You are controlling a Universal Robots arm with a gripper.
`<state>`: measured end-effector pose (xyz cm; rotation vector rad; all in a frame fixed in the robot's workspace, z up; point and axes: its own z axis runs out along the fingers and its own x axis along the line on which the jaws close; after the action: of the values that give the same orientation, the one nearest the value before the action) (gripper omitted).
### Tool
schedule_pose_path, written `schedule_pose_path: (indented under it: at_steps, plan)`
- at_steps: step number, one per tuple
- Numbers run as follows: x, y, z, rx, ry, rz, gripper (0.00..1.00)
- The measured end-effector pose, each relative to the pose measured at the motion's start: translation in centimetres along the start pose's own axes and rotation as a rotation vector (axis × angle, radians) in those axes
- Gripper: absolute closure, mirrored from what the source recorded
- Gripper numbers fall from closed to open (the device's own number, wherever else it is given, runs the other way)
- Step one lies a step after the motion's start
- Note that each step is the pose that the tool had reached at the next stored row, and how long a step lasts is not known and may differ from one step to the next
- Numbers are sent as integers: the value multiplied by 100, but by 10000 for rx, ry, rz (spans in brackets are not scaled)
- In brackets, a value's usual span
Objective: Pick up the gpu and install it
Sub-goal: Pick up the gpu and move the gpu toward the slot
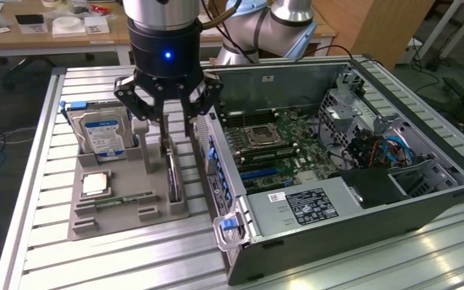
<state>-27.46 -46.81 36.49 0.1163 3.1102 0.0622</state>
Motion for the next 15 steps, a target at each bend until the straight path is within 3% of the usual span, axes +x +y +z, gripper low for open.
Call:
schedule_pose_path:
  at_steps: [15]
  plan:
    - [1,-2,46,0,-1,0,58]
